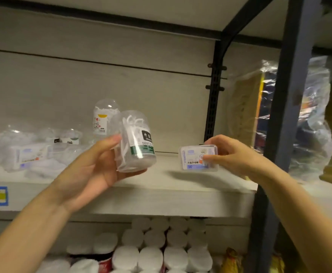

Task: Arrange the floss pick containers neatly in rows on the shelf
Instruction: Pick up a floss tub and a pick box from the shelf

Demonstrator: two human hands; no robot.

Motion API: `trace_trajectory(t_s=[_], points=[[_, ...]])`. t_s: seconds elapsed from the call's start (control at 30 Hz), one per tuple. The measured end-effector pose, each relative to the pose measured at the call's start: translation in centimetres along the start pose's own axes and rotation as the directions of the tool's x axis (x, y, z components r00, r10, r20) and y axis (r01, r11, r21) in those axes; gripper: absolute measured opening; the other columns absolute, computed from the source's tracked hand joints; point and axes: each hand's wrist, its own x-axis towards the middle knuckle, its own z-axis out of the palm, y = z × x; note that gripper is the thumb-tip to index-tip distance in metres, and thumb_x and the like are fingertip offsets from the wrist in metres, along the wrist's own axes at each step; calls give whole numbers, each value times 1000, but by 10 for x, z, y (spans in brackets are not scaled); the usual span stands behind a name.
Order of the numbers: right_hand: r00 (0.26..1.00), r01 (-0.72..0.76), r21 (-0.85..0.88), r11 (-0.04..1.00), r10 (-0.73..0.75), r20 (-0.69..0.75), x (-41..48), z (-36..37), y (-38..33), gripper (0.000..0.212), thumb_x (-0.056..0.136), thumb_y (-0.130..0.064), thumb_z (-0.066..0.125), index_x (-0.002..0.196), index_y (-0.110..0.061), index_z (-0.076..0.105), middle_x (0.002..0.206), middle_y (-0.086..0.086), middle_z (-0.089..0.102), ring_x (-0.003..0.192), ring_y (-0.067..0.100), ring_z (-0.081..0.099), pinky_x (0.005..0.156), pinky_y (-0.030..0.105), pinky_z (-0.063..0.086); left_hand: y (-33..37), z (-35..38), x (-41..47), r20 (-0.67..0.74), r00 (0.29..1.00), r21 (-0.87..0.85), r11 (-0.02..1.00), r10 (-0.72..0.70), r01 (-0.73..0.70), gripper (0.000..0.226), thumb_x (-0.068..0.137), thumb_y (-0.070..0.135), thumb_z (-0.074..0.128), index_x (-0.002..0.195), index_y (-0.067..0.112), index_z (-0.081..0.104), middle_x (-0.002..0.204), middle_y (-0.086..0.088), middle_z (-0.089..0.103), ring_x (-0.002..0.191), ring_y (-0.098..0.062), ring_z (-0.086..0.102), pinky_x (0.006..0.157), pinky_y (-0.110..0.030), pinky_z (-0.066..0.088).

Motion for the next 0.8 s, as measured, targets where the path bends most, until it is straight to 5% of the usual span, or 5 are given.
trace_trajectory(t_s=[0.17,0.23,0.43,0.63,0.8], points=[[995,-67,-298,952,88,55,30,-3,2,40,82,-20,68,118,-13,51,114,6,58,92,20,60,85,33,52,10,-1,21,-5,999,174,983,-49,49,90,44,39,85,126,14,57,118,-14,67,96,-27,69,77,-42,57],[981,-117,-365,924,163,100,40,0,0,42,84,-13,65,122,-6,49,118,11,55,90,23,61,81,31,54,10,-4,29,-44,998,237,970,-51,60,88,38,40,87,118,15,62,118,-12,68,100,-26,68,87,-44,54],[974,-107,-699,707,216,70,63,5,9,37,84,-11,60,119,-6,52,115,13,57,94,28,57,82,35,50,7,-11,46,-82,995,301,950,-59,81,81,27,39,89,102,19,70,110,-9,68,96,-20,65,79,-32,59],[972,-103,-825,556,234,37,68,1,12,37,86,-6,54,123,-11,52,123,11,55,108,30,54,78,34,41,1,-13,58,-40,995,336,936,-91,99,51,43,21,74,95,19,72,103,-8,71,86,-17,70,67,-27,58],[970,-69,-833,548,233,74,69,0,7,45,86,-19,60,129,-19,49,127,6,54,110,27,53,80,34,40,0,-16,62,17,994,350,932,-106,94,70,32,33,89,99,21,73,104,-9,71,88,-17,69,69,-28,58]])
